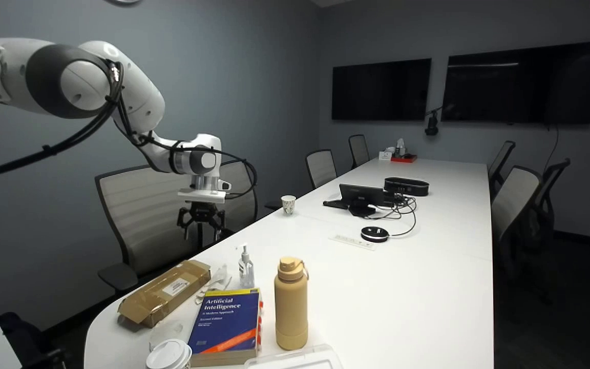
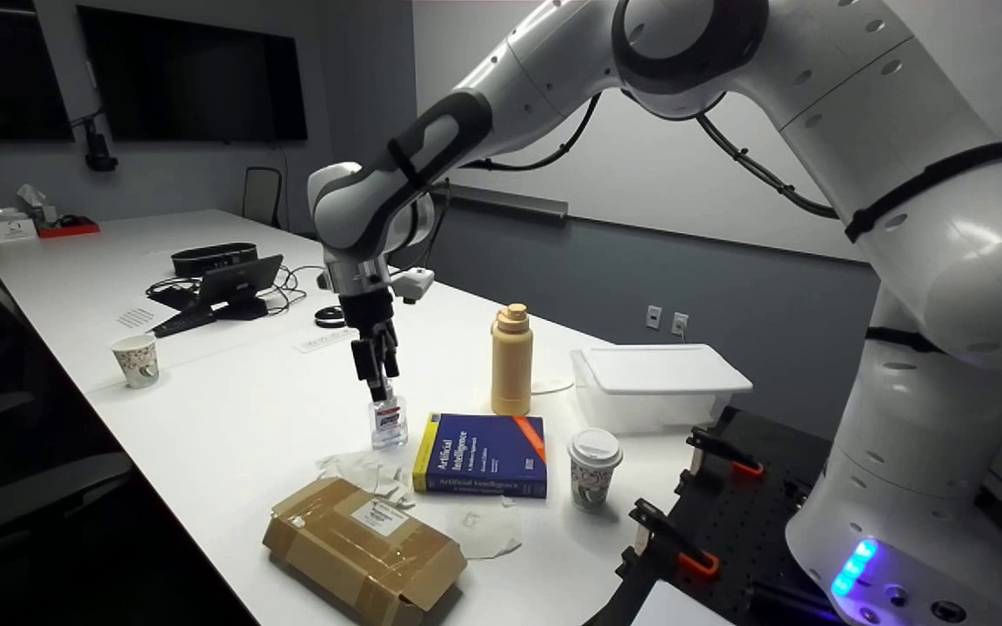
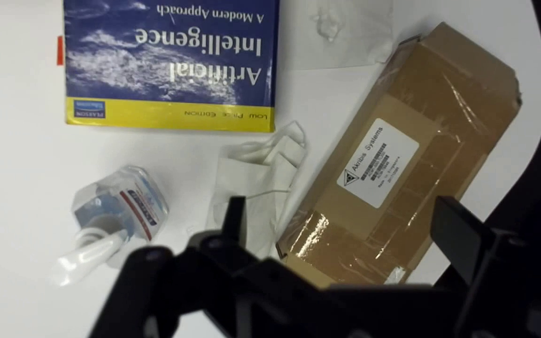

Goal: Pick up the tissue and then wipe the book's cover

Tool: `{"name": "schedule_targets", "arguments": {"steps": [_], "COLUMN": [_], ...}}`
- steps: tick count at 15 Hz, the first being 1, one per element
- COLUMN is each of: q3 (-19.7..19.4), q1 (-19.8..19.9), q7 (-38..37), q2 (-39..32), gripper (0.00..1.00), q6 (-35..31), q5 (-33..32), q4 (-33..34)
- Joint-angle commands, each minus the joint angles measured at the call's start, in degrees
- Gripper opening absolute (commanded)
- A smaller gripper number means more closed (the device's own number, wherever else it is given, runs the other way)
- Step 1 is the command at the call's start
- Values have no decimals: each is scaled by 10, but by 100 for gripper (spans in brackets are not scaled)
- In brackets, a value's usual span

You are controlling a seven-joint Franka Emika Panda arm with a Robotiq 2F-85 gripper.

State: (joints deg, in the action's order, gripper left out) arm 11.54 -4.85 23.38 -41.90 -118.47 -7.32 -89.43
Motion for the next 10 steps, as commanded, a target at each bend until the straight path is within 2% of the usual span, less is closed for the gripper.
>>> {"name": "schedule_targets", "arguments": {"steps": [1, 6, 10], "q3": [-7, -41, -70], "q1": [22, 28, 15], "q7": [-47, -142, -213], "q2": [88, 149, 173], "gripper": [100, 100, 100], "q6": [-27, -98, -120], "q5": [54, 93, 78], "q4": [-84, -157, -200]}}
